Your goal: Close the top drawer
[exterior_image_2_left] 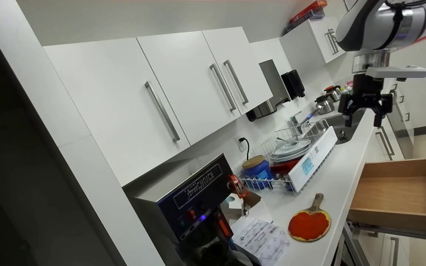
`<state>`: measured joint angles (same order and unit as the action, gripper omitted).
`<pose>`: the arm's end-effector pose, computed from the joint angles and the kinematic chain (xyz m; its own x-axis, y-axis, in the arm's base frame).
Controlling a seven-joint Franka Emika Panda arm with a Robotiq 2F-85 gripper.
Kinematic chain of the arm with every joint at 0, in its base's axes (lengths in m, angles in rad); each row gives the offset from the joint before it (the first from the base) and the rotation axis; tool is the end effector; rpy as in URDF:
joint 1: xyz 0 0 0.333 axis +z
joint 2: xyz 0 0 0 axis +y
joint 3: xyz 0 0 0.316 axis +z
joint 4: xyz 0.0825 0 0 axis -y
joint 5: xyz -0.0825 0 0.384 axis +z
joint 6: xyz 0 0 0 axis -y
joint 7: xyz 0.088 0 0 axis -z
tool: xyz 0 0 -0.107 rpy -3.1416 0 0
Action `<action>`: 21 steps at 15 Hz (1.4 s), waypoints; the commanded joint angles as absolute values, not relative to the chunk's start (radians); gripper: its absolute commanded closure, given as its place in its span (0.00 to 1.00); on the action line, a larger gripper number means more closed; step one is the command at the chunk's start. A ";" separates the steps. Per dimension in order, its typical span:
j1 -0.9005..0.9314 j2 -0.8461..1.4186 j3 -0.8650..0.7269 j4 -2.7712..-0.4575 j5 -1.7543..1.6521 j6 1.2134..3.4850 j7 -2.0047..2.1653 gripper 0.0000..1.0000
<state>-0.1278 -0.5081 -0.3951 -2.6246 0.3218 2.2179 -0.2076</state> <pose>0.3456 -0.1839 0.4118 0.8800 -0.4653 0.0957 -0.3859 -0.8177 -0.4271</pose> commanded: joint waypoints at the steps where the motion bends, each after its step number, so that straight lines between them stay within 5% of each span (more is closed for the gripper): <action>1: -0.196 -0.433 -0.471 -2.653 0.354 2.289 -0.301 0.00; 12: -0.229 -0.326 -0.526 -2.591 0.416 2.272 -0.306 0.00; 21: -0.326 0.161 -0.745 -2.265 0.903 2.006 -0.405 0.00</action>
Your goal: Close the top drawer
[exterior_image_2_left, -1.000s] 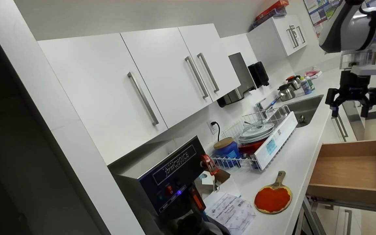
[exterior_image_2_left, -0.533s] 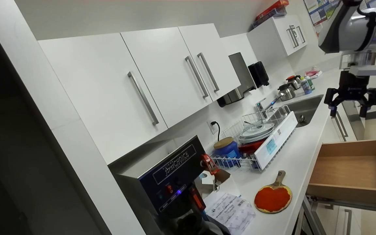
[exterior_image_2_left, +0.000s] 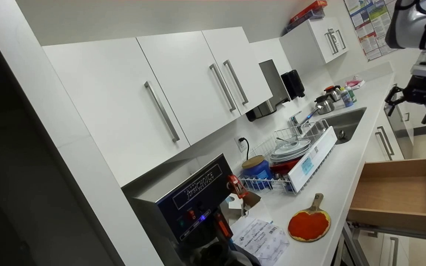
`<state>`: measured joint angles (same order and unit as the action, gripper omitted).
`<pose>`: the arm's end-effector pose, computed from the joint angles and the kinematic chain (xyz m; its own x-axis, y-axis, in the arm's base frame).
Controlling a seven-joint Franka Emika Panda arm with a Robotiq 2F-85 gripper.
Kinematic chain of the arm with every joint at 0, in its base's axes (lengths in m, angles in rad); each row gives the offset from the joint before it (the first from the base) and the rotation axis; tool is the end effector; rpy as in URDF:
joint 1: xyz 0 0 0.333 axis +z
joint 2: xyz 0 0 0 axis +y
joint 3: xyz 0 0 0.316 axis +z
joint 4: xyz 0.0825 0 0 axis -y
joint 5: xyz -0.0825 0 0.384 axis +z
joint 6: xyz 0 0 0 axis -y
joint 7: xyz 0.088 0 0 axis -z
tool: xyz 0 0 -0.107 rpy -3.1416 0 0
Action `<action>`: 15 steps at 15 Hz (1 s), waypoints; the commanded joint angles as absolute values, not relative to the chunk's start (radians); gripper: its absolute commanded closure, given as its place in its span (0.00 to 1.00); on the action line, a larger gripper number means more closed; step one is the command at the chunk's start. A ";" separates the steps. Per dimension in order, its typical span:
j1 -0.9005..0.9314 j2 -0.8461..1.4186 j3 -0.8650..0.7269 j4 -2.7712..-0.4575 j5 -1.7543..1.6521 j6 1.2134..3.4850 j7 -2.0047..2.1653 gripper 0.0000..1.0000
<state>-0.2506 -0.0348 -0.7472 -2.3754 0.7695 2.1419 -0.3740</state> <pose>0.2842 -0.3855 0.3262 0.4654 -0.8777 -0.1142 -0.7397 -0.3148 -0.5948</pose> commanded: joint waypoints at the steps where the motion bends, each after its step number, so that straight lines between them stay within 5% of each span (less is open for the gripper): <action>1: -0.365 0.218 -0.728 -2.242 0.948 1.964 -0.408 0.00; 9: -0.664 0.656 -0.491 -1.984 1.099 1.857 -0.359 0.00; 11: -0.726 0.732 -0.440 -1.921 1.086 1.854 -0.336 0.28; 15: -0.817 0.818 -0.390 -1.843 1.076 1.856 -0.310 0.58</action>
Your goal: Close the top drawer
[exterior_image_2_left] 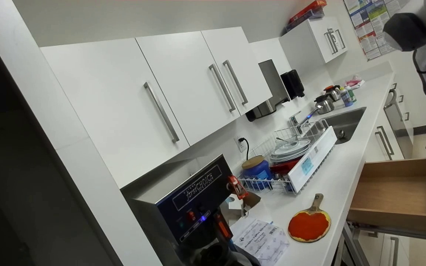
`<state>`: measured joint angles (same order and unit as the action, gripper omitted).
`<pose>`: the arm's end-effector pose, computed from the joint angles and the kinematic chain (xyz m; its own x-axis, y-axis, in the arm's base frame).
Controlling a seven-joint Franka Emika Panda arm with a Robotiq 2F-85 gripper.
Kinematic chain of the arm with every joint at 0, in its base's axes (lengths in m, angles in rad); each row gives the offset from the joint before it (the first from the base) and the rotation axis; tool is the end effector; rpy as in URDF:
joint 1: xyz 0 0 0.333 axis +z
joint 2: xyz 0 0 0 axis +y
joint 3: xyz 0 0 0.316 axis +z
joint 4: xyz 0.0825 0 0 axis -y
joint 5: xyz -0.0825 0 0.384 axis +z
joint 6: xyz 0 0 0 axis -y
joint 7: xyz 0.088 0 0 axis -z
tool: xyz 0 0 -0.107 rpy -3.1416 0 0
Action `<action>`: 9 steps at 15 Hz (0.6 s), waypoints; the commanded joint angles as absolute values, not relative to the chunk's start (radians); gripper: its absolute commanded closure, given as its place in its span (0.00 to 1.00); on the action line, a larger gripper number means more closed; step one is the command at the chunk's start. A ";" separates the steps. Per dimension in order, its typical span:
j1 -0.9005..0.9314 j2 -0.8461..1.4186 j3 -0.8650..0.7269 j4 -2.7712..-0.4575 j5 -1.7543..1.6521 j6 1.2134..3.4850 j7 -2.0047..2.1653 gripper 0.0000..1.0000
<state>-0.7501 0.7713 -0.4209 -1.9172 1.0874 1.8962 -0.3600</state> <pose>0.2661 -0.4858 0.0885 0.1758 -0.8414 -0.5110 -0.8674 0.1130 -0.4846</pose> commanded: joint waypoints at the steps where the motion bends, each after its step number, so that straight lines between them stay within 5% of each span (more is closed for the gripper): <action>1: -0.842 0.830 -0.382 -1.831 1.079 1.850 -0.305 0.66; 5: -0.931 0.868 -0.361 -1.790 1.081 1.813 -0.261 0.97; 9: -0.970 0.893 -0.342 -1.765 1.072 1.796 -0.196 1.00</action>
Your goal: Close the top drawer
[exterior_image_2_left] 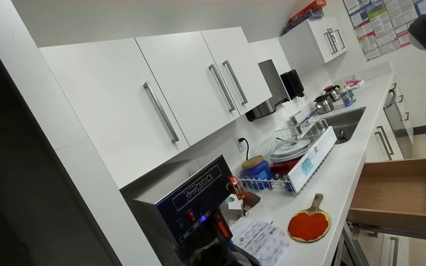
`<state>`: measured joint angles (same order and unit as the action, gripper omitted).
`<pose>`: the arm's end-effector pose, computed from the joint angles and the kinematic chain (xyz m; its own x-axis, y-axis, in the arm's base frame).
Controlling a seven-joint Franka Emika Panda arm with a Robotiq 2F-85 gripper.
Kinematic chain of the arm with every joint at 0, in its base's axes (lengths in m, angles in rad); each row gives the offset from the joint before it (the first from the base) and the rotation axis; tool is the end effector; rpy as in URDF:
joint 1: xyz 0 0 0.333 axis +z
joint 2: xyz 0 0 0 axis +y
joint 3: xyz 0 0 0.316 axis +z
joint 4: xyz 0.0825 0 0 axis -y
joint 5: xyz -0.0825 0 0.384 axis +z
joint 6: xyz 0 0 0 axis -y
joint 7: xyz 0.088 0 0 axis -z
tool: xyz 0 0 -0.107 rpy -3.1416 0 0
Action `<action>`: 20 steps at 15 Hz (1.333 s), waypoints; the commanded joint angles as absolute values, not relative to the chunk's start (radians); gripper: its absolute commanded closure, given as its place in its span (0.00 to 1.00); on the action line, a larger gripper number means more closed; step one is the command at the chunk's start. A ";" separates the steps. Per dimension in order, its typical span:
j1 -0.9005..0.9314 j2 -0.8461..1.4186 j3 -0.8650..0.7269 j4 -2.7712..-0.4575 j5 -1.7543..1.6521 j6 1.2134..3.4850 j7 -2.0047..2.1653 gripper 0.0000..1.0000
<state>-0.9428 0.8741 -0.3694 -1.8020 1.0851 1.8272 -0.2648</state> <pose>0.2089 -0.5276 0.0590 0.0299 -0.7980 -0.6019 -0.8371 0.3090 -0.4514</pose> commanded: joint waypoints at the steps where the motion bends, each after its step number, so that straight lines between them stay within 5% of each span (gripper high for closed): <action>1: -0.966 0.896 -0.336 -1.767 1.074 1.808 -0.180 1.00; 20: -0.961 0.951 -0.267 -1.759 1.229 1.862 -0.193 1.00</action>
